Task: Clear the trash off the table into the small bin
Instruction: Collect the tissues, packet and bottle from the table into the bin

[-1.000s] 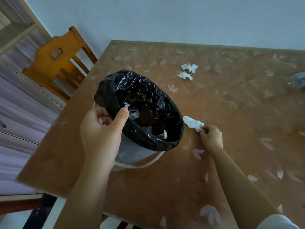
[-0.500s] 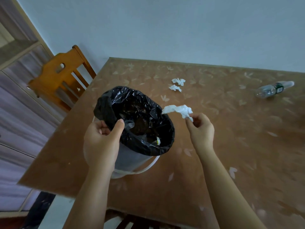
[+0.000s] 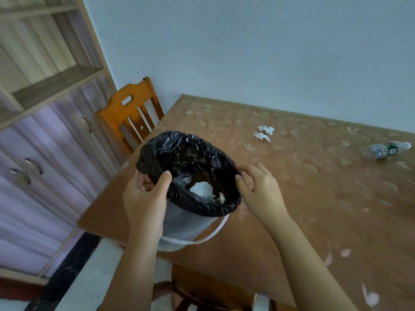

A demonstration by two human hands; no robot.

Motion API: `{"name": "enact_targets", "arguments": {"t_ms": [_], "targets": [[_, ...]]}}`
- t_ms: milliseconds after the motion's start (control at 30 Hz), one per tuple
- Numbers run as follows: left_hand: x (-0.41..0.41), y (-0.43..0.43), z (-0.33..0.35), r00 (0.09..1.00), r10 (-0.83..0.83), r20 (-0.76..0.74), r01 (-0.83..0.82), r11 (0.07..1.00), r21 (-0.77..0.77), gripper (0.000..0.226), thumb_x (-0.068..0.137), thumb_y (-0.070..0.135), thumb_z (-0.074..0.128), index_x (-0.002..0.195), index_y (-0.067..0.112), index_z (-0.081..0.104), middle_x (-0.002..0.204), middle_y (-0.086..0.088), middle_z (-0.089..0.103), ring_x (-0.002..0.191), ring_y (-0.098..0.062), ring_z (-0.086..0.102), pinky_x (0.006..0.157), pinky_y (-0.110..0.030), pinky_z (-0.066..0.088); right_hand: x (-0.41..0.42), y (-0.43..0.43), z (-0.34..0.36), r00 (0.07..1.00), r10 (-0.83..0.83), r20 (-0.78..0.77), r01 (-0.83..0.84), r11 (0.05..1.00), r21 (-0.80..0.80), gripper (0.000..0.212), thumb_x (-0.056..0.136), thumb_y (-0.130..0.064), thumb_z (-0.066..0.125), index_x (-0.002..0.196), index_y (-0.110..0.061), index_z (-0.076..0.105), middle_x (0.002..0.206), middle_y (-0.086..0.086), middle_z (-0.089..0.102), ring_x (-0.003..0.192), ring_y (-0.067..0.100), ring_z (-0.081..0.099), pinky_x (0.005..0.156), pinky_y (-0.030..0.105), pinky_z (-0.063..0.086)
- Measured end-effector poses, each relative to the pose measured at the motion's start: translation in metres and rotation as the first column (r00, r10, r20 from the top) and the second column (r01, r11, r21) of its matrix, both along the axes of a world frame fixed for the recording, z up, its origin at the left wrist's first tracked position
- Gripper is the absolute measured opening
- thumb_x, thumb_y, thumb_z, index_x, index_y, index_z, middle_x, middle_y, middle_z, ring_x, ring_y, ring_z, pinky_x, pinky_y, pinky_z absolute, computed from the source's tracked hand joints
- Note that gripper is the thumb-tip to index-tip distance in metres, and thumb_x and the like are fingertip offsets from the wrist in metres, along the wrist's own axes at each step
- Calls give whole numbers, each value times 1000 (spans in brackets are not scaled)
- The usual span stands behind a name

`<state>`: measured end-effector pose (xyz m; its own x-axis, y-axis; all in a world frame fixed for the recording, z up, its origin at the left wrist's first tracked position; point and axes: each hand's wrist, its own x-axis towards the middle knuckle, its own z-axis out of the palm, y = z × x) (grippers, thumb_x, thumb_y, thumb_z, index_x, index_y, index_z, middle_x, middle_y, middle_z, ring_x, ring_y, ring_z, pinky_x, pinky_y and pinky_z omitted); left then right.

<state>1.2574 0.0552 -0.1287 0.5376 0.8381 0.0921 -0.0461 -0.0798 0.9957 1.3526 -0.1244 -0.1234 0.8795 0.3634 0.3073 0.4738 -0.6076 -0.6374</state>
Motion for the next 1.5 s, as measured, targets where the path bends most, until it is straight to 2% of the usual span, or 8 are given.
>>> {"name": "enact_targets", "arguments": {"t_ms": [100, 333, 567, 733, 900, 1100, 1267, 1500], "targets": [[-22, 39, 6, 998, 60, 6, -59, 998, -21, 29, 72, 29, 69, 67, 10, 48, 58, -2, 44, 59, -16, 46, 59, -33, 42, -22, 33, 0, 995, -40, 86, 51, 990, -129, 25, 86, -18, 54, 109, -11, 60, 103, 10, 61, 95, 30, 53, 78, 38, 45], [-81, 149, 15, 997, 76, 32, -77, 997, 29, 40, 64, 35, 65, 48, 28, 30, 36, 15, 31, 40, -3, 30, 53, -30, 29, -84, 128, -19, 987, -152, 59, 163, 949, -269, 31, 87, -23, 52, 116, -12, 56, 112, 10, 60, 104, 31, 52, 86, 42, 44], [-98, 229, -1, 996, 26, -80, -19, 996, 83, 25, 59, 47, 62, 47, 30, 47, 41, 13, 42, 51, -16, 43, 58, -36, 38, -117, 195, -44, 972, -225, -73, 185, 915, -359, 34, 88, -27, 49, 121, -15, 52, 121, 8, 55, 112, 28, 49, 91, 41, 45], [-55, 249, -9, 997, -64, -42, 66, 997, 38, 34, 70, 31, 70, 63, 6, 49, 42, 12, 43, 42, -3, 38, 45, -17, 34, -91, 207, -51, 950, -307, -65, 267, 899, -347, 32, 89, -24, 48, 119, -15, 52, 118, 9, 56, 110, 29, 50, 87, 41, 46], [-6, 258, -9, 984, -174, -29, 176, 978, 107, 44, 76, 24, 68, 48, 27, 34, 35, 14, 32, 34, -4, 29, 37, -10, 24, -52, 216, -57, 929, -368, -50, 326, 872, -364, 33, 88, -25, 50, 119, -14, 53, 115, 9, 58, 107, 29, 51, 87, 41, 44], [46, 264, -9, 962, -232, -145, 256, 952, 170, 38, 65, 48, 62, 51, 25, 36, 49, -1, 38, 48, -20, 39, 53, -35, 35, -18, 223, -58, 891, -449, -60, 393, 832, -392, 33, 88, -25, 50, 118, -13, 53, 116, 9, 57, 107, 30, 51, 87, 41, 44], [109, 278, -8, 929, -341, -141, 361, 919, 158, 39, 63, 53, 61, 52, 27, 34, 43, 10, 35, 40, -7, 31, 50, -34, 31, 16, 234, -58, 833, -548, -69, 475, 775, -417, 33, 89, -25, 48, 120, -13, 51, 117, 10, 56, 110, 30, 50, 88, 41, 43], [200, 286, -9, 849, -505, -154, 527, 829, 187, 26, 64, 54, 64, 56, 33, 49, 53, 2, 46, 53, -23, 45, 59, -52, 48, 65, 240, -64, 682, -725, -96, 638, 654, -407, 33, 88, -23, 49, 119, -13, 52, 117, 10, 56, 110, 30, 49, 85, 40, 44]]}}
